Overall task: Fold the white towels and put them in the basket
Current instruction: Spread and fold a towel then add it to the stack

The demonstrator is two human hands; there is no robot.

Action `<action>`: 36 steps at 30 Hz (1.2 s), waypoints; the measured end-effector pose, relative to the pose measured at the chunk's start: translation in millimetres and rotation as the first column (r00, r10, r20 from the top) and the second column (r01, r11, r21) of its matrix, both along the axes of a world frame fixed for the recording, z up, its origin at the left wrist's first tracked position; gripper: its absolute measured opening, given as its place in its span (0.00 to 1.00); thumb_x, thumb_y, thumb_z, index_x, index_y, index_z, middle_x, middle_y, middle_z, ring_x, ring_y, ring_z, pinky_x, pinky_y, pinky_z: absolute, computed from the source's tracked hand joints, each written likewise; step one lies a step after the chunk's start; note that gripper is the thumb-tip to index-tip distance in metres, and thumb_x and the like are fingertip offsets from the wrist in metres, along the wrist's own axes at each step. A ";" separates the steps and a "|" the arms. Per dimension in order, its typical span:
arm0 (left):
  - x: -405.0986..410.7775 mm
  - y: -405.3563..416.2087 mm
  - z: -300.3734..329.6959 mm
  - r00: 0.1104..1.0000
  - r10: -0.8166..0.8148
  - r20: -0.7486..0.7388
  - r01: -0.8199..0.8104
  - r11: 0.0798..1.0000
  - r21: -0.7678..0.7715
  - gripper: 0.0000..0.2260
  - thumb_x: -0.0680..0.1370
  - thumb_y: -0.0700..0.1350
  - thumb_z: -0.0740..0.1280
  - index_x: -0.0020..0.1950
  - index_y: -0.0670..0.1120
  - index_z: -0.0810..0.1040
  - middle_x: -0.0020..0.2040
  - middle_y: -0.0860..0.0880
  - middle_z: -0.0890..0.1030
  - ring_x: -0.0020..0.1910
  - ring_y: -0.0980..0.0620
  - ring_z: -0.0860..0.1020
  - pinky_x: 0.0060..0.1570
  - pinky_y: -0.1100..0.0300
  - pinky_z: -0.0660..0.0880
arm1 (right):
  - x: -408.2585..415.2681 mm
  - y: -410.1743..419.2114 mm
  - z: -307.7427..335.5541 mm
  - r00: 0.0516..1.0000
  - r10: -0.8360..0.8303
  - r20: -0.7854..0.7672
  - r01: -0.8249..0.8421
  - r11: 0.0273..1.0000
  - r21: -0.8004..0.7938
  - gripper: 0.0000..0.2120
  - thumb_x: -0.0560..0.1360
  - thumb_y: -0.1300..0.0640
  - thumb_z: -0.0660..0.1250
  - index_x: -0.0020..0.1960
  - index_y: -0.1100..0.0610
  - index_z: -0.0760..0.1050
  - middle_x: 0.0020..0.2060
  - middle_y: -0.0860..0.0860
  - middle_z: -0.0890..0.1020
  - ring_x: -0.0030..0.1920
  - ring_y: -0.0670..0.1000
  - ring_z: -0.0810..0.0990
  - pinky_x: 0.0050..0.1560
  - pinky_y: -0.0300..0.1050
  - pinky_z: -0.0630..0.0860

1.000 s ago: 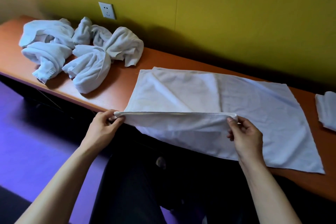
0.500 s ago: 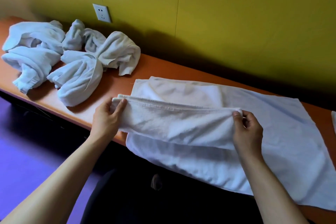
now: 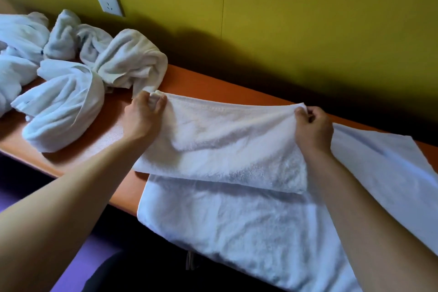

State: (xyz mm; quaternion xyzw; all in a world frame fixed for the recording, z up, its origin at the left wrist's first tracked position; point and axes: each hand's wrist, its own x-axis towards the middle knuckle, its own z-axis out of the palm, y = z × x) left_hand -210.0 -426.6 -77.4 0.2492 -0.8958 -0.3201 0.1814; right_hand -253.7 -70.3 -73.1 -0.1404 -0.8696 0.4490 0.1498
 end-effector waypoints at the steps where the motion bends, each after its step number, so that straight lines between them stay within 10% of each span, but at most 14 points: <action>1: -2.9 0.7 -5.1 0.999 0.008 0.035 -0.008 1.000 -0.014 0.16 0.80 0.59 0.63 0.50 0.46 0.75 0.52 0.40 0.82 0.54 0.36 0.78 0.45 0.52 0.67 | -2.7 -0.7 -4.5 0.999 -0.004 0.044 0.003 1.000 0.021 0.15 0.81 0.46 0.63 0.57 0.57 0.78 0.50 0.56 0.82 0.46 0.53 0.75 0.45 0.44 0.67; 5: 0.8 2.8 -8.9 0.985 0.041 0.166 -0.047 0.998 0.034 0.22 0.83 0.58 0.58 0.65 0.42 0.72 0.63 0.35 0.76 0.62 0.34 0.73 0.59 0.45 0.68 | 4.0 7.6 -10.5 0.973 -0.007 0.230 -0.022 0.992 0.124 0.13 0.81 0.47 0.64 0.60 0.54 0.75 0.54 0.53 0.80 0.47 0.52 0.74 0.48 0.44 0.68; 10: 60.4 29.7 0.6 0.953 -0.304 -0.008 0.269 0.856 -0.440 0.20 0.83 0.56 0.55 0.69 0.48 0.75 0.66 0.41 0.76 0.57 0.36 0.74 0.57 0.44 0.68 | 59.8 32.9 0.5 0.973 -0.005 0.229 -0.064 0.953 0.296 0.14 0.80 0.42 0.62 0.52 0.53 0.72 0.44 0.49 0.75 0.42 0.51 0.71 0.37 0.42 0.63; 16: 116.6 65.3 -28.9 0.794 -0.433 0.427 0.595 0.701 -0.395 0.27 0.82 0.64 0.43 0.81 0.62 0.52 0.83 0.50 0.52 0.81 0.42 0.51 0.78 0.43 0.49 | 114.5 30.6 -5.2 0.913 -0.004 0.407 -0.126 0.948 0.293 0.21 0.78 0.34 0.59 0.46 0.52 0.75 0.39 0.49 0.77 0.42 0.54 0.73 0.43 0.48 0.68; 21: 114.1 65.9 -37.2 0.781 -0.423 0.459 0.594 0.729 -0.340 0.28 0.80 0.66 0.37 0.81 0.64 0.42 0.83 0.53 0.44 0.82 0.44 0.42 0.79 0.44 0.41 | 117.7 18.2 -2.1 0.867 0.034 0.497 0.027 0.993 -0.114 0.26 0.72 0.38 0.71 0.43 0.64 0.81 0.34 0.57 0.83 0.34 0.57 0.80 0.37 0.49 0.75; 24: 117.5 60.8 -29.8 0.780 -0.460 0.425 0.604 0.731 -0.317 0.28 0.80 0.66 0.39 0.81 0.63 0.49 0.83 0.51 0.50 0.82 0.44 0.47 0.79 0.45 0.44 | 115.5 13.8 2.2 0.826 0.096 0.556 0.211 0.861 -0.462 0.18 0.68 0.47 0.78 0.45 0.63 0.83 0.35 0.55 0.85 0.30 0.54 0.80 0.32 0.45 0.74; 28: 135.2 42.6 -23.2 0.911 -0.298 0.285 0.392 0.839 -0.377 0.25 0.82 0.59 0.51 0.75 0.53 0.71 0.77 0.41 0.68 0.76 0.36 0.64 0.75 0.39 0.58 | 111.9 2.0 8.2 0.922 0.033 0.386 0.155 0.882 -0.446 0.12 0.66 0.48 0.77 0.45 0.55 0.84 0.42 0.51 0.87 0.46 0.57 0.85 0.47 0.57 0.82; 36: 157.4 6.0 -42.3 0.951 -0.290 0.108 0.306 0.935 -0.182 0.17 0.81 0.48 0.68 0.70 0.53 0.77 0.69 0.40 0.74 0.64 0.36 0.72 0.65 0.44 0.71 | 98.2 -92.9 57.5 0.990 0.131 -0.048 -0.134 0.989 -0.059 0.10 0.73 0.51 0.72 0.52 0.54 0.79 0.48 0.51 0.84 0.49 0.55 0.82 0.47 0.50 0.77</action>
